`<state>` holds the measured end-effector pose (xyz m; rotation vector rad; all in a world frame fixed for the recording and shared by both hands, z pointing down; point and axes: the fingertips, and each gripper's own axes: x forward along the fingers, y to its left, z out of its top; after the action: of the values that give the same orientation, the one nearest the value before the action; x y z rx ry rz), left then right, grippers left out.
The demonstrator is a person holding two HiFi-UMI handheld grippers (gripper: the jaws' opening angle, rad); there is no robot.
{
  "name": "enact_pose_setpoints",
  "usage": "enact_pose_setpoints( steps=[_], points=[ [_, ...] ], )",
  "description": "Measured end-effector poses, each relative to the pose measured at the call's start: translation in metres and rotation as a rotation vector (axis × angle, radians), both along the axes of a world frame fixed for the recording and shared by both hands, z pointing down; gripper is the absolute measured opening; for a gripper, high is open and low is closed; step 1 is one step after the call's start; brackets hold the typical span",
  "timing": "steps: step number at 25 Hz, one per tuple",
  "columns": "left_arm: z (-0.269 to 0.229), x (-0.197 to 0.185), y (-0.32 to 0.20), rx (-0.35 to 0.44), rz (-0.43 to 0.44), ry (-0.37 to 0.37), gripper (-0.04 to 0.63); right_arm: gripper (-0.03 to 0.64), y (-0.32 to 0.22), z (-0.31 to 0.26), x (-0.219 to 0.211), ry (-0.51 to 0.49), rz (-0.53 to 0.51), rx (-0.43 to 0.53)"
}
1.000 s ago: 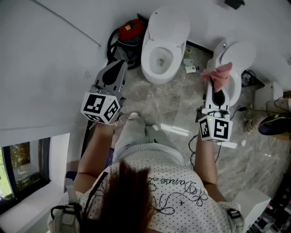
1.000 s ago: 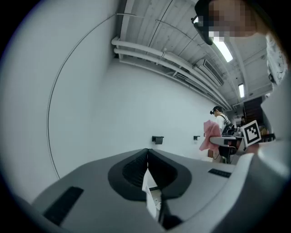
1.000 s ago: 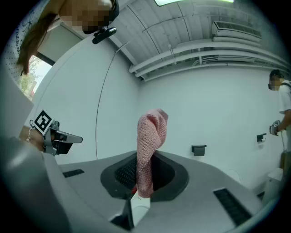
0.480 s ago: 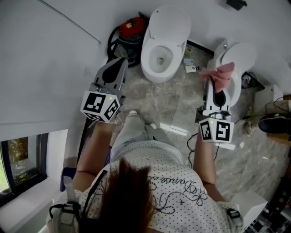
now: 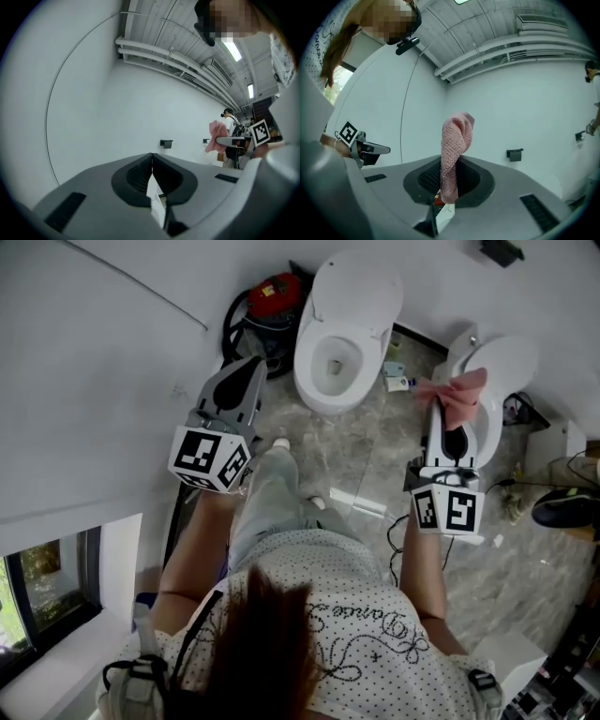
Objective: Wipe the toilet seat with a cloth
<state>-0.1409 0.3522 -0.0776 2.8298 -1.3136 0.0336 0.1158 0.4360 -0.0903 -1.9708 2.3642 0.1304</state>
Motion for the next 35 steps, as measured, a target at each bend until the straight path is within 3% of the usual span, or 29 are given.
enact_pose_setpoints(
  steps=[12,22,29,35],
  points=[
    [0.021,-0.019,-0.174,-0.032,0.098,0.002,0.005,0.046,-0.163,0.002,-0.037,0.032,0.068,-0.001],
    [0.033,-0.01,-0.27,-0.068,0.195,-0.007,0.005,0.048,-0.231,0.014,-0.037,-0.002,0.169,-0.051],
    [0.051,0.023,-0.304,-0.103,0.174,-0.014,0.005,0.048,-0.268,0.03,0.001,-0.02,0.169,-0.09],
    [0.059,0.062,-0.338,-0.122,0.085,-0.019,0.006,0.048,-0.328,0.039,0.04,-0.002,0.043,-0.091]
  ],
)
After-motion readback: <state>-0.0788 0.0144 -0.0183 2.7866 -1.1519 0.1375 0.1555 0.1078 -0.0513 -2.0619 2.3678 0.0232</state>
